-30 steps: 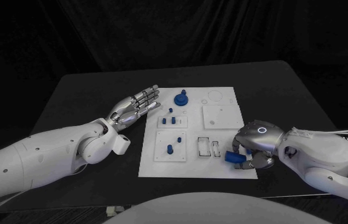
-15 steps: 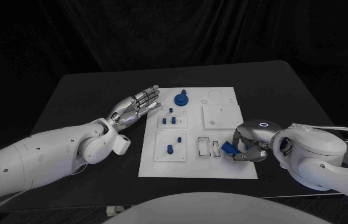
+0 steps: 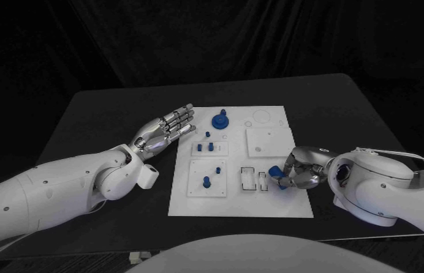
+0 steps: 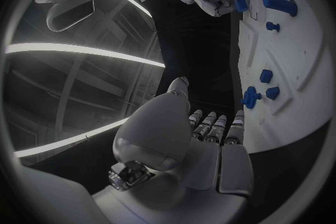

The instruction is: Assemble the parts on the task board

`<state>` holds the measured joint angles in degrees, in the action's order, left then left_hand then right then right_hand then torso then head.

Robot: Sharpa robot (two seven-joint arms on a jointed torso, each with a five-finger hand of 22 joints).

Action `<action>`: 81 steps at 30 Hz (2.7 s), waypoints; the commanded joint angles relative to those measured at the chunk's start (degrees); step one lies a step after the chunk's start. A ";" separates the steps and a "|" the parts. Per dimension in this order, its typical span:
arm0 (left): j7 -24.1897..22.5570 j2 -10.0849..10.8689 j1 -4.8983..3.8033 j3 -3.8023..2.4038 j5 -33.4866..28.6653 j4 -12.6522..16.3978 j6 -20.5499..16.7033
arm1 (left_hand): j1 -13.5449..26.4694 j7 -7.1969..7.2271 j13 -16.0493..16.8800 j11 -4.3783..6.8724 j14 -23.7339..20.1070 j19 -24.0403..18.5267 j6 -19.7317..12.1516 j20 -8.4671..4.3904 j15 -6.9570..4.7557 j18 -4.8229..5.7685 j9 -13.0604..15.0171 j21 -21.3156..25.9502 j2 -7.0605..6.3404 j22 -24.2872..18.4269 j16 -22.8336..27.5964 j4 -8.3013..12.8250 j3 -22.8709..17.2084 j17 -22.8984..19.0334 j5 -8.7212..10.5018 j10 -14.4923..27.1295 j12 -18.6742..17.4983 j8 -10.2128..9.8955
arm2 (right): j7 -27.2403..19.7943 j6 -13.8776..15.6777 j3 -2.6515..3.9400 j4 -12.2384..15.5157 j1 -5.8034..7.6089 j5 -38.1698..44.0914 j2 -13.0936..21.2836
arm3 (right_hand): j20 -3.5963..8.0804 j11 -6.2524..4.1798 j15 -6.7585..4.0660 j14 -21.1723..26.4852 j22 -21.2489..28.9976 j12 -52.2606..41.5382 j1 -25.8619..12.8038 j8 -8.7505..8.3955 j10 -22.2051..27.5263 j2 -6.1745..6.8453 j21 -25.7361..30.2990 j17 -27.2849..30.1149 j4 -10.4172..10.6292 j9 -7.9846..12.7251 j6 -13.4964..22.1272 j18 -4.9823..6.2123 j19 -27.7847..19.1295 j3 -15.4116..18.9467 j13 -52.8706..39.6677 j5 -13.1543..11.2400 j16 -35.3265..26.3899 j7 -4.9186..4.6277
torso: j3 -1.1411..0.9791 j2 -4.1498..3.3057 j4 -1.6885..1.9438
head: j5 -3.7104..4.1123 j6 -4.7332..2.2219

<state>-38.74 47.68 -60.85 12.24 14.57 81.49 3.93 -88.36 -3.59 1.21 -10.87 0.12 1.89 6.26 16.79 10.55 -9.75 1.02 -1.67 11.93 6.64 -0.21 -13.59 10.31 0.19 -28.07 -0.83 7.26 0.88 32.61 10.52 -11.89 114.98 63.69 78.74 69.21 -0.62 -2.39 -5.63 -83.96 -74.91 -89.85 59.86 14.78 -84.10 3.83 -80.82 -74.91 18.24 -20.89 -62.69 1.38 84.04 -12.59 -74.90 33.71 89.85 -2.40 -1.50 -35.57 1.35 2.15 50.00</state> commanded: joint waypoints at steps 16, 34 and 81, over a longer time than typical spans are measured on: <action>-0.41 -0.14 0.11 -0.05 -0.37 0.04 1.23 | -0.61 -0.43 0.05 -0.35 0.09 0.34 0.04 0.07 0.37 0.30 0.07 -0.18 0.15 0.05 -0.01 0.35 0.11 -0.06 -0.33 0.11 0.22 0.22 | 2.92 3.31 0.04 -3.32 0.15 -10.66 -3.52 | -1.03 1.19 0.94 -5.95 -11.59 -0.15 -7.86 0.22 -5.90 0.34 1.31 -14.72 -1.68 -1.87 3.77 1.19 1.52 -2.46 -15.10 -10.31 -0.08 -0.89 | 0.01 -0.02 0.02 | -0.19 0.00; -0.27 -0.30 0.16 -0.05 -0.37 -0.11 1.57 | -0.67 -0.46 0.04 -0.33 0.10 0.35 0.00 0.07 0.35 0.33 0.06 -0.18 0.18 0.06 -0.02 0.42 0.04 -0.05 -0.36 0.13 0.21 0.21 | 3.29 -1.69 0.05 -2.67 6.56 -10.86 -2.67 | -1.11 1.35 1.06 -5.98 -11.80 -0.15 -14.03 2.68 -5.90 1.47 1.17 -14.82 -1.58 -4.67 6.61 1.10 1.86 7.54 -15.10 -22.12 -0.02 -1.09 | 0.01 0.00 -0.06 | -0.22 0.00; -6.81 1.81 0.15 -0.07 1.20 2.18 -6.26 | 0.75 -3.01 0.27 1.94 -0.12 -0.10 4.69 -1.15 -2.46 -0.21 0.60 0.08 -1.35 -0.82 0.21 -0.72 0.83 -0.19 -0.33 -0.40 2.38 0.87 | 5.19 -42.05 0.05 -26.80 18.24 -18.23 -22.94 | -0.21 0.42 0.19 -5.49 -12.28 -0.15 -8.24 -4.24 -5.90 -4.99 -0.31 -12.48 -1.81 0.32 -2.11 0.72 2.78 19.98 -15.10 -24.99 -1.29 -0.03 | 0.01 0.05 0.05 | -0.50 0.00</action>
<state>-38.62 49.27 -60.72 12.24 14.78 83.24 1.29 -87.60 -6.59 1.40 -9.36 0.13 1.80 10.63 16.02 8.48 -9.75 1.54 -1.66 11.17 5.91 -0.21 -14.00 11.07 0.05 -28.27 -1.29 9.26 1.43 36.60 -30.31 -11.86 88.29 82.19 60.74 46.31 -0.81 -2.16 -5.43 -83.95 -74.92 -89.85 51.79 10.82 -83.84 -0.86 -81.34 -74.91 16.43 -20.75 -64.90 2.26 84.04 7.12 -74.92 8.93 88.75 -2.26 -1.49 -35.59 1.38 1.58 50.00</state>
